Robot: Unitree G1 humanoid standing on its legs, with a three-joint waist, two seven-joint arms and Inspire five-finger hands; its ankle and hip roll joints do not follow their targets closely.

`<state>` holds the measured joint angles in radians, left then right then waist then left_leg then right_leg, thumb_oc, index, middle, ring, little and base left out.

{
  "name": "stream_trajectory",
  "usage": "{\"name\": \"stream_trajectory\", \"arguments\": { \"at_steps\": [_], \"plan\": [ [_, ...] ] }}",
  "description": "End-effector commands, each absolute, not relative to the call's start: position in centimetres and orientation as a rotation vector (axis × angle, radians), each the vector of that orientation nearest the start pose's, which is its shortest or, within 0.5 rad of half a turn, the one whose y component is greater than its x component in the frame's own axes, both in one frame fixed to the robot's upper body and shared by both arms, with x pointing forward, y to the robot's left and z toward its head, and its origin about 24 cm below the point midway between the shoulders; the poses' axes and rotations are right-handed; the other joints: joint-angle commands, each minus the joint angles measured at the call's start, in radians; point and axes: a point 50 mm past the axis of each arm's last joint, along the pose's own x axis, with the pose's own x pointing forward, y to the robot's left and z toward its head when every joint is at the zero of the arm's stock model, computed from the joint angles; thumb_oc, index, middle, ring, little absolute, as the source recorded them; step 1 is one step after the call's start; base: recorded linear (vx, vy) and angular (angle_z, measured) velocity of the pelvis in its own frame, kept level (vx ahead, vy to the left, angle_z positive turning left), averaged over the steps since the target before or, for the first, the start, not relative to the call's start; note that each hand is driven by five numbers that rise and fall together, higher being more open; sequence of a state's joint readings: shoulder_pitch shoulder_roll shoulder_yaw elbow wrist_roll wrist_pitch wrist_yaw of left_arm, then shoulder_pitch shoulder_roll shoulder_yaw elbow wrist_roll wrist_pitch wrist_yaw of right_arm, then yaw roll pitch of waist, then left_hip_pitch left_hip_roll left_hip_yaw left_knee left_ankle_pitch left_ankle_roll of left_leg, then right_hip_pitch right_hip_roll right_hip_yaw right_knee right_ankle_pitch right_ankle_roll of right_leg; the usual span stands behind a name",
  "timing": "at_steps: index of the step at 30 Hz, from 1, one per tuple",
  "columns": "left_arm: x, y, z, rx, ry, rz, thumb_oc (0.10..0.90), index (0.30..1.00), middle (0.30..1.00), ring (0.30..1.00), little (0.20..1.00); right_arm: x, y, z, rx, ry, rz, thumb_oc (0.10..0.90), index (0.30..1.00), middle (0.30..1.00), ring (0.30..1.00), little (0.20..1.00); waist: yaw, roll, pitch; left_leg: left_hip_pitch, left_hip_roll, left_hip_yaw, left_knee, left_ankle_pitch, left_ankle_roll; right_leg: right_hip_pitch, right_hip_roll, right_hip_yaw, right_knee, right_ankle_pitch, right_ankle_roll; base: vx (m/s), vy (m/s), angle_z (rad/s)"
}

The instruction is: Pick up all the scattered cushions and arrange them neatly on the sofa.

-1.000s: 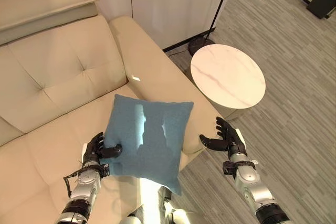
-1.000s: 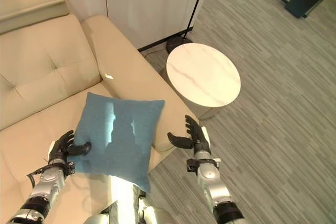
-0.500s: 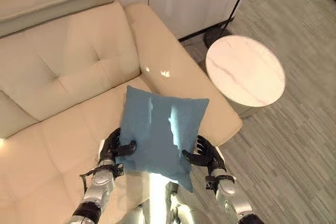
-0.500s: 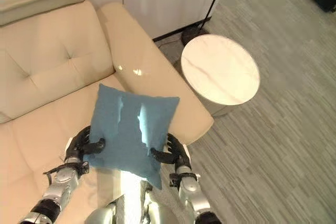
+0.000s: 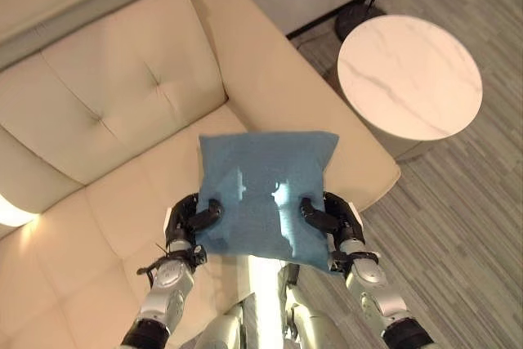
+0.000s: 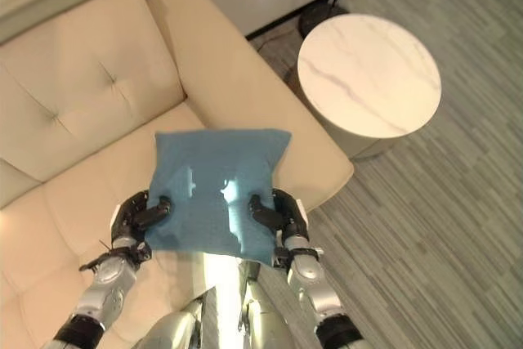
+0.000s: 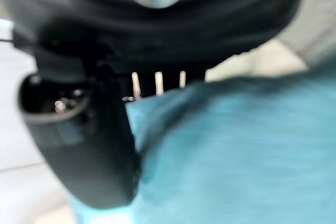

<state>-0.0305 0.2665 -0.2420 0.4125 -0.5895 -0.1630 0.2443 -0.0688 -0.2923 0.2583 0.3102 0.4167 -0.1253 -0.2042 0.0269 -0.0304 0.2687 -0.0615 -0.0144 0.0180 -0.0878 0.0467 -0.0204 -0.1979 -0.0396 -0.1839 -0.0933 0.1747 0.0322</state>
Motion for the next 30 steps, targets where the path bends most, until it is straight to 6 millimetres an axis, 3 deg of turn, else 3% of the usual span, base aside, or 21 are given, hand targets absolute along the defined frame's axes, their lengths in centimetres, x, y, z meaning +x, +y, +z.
{"name": "stream_trajectory", "arguments": {
  "at_steps": [1,4,11,12,14,15,17,20,25,28,30],
  "plan": [
    [26.2,15.0,0.0,-0.328,0.134,0.009,0.400,0.300,0.300,0.300,0.300,25.9,-15.2,1.1,0.208,0.065,0.012,0.400,0.300,0.300,0.300,0.300,-0.009,-0.012,-0.096,-0.054,0.040,-0.025,0.043,-0.037,-0.048,0.046,-0.069,0.003,0.034,-0.119,0.100,0.07,-0.203,0.08],
    [25.1,14.8,-1.1,-0.350,0.187,-0.010,0.400,0.300,0.300,0.300,0.300,25.2,-16.4,1.0,0.198,0.065,-0.004,0.400,0.300,0.300,0.300,0.300,-0.010,0.013,-0.096,-0.050,0.061,-0.057,0.058,-0.024,-0.069,0.076,-0.049,-0.015,0.052,-0.159,0.080,-0.03,-0.200,0.13],
    [24.2,14.5,-1.4,-0.374,0.201,-0.031,0.400,0.300,0.300,0.300,0.300,24.2,-17.4,1.0,0.177,0.052,-0.028,0.400,0.300,0.300,0.300,0.300,-0.009,0.036,-0.095,-0.143,0.062,-0.094,0.129,0.011,-0.096,0.100,-0.032,-0.066,0.008,-0.178,0.060,-0.08,-0.107,0.46],
    [24.2,14.4,-1.4,-0.376,0.202,-0.030,0.400,0.300,0.300,0.300,0.300,24.2,-17.6,1.0,0.176,0.050,-0.037,0.400,0.300,0.300,0.300,0.300,-0.013,0.037,-0.094,-0.157,0.064,-0.070,0.143,0.012,-0.096,0.100,-0.039,-0.082,0.008,-0.180,0.060,-0.20,-0.058,0.28],
    [24.1,14.0,-1.4,-0.384,0.195,-0.042,0.400,0.300,0.300,0.300,0.300,24.2,-17.8,1.2,0.187,0.039,-0.057,0.400,0.300,0.300,0.300,0.300,-0.031,0.038,-0.094,-0.157,0.098,0.076,0.171,0.001,-0.078,0.110,-0.061,-0.132,0.006,-0.176,0.060,-0.08,-0.033,0.99],
    [24.0,13.8,-1.5,-0.387,0.198,-0.048,0.400,0.300,0.300,0.300,0.300,24.1,-18.0,1.4,0.188,0.026,-0.073,0.400,0.300,0.300,0.300,0.300,-0.049,0.040,-0.104,-0.124,0.127,0.181,0.177,-0.030,-0.085,0.134,-0.066,-0.160,0.006,-0.194,0.069,0.05,-0.013,1.44],
    [24.0,13.7,-1.5,-0.389,0.194,-0.058,0.400,0.300,0.300,0.300,0.300,24.1,-18.5,1.6,0.185,0.017,-0.094,0.400,0.300,0.300,0.300,0.300,-0.074,0.045,-0.123,-0.080,0.158,0.307,0.151,-0.029,-0.087,0.153,-0.084,-0.215,0.010,-0.191,0.077,0.08,0.076,0.98],
    [23.5,13.9,-1.8,-0.375,0.212,-0.056,0.400,0.300,0.300,0.300,0.300,24.0,-18.4,1.5,0.178,0.028,-0.093,0.400,0.300,0.300,0.300,0.300,-0.073,0.044,-0.135,-0.052,0.148,0.304,0.132,-0.033,-0.081,0.177,-0.092,-0.229,0.011,-0.185,0.083,0.09,0.116,1.05],
    [22.3,15.0,-2.5,-0.359,0.244,-0.022,0.400,0.300,0.300,0.300,0.300,23.9,-17.8,1.2,0.193,0.045,-0.076,0.400,0.300,0.300,0.300,0.300,-0.047,0.020,-0.166,0.020,0.102,0.259,0.052,-0.047,-0.051,0.219,-0.108,-0.227,0.029,-0.182,0.100,0.07,0.167,0.08],
    [22.4,15.4,-2.2,-0.341,0.237,-0.013,0.400,0.300,0.300,0.300,0.300,24.1,-17.2,1.3,0.201,0.042,-0.060,0.400,0.300,0.300,0.300,0.300,-0.032,0.010,-0.168,0.042,0.075,0.232,0.036,-0.060,-0.025,0.208,-0.126,-0.208,0.106,-0.199,0.107,0.02,0.150,0.11],
    [22.9,15.5,-1.9,-0.319,0.220,-0.017,0.400,0.300,0.300,0.300,0.300,24.4,-16.9,1.8,0.205,0.021,-0.054,0.400,0.300,0.300,0.300,0.300,-0.038,0.001,-0.155,0.035,0.058,0.221,0.042,-0.051,-0.004,0.166,-0.133,-0.159,0.172,-0.195,0.100,-0.07,0.117,0.08]
  ]
}}
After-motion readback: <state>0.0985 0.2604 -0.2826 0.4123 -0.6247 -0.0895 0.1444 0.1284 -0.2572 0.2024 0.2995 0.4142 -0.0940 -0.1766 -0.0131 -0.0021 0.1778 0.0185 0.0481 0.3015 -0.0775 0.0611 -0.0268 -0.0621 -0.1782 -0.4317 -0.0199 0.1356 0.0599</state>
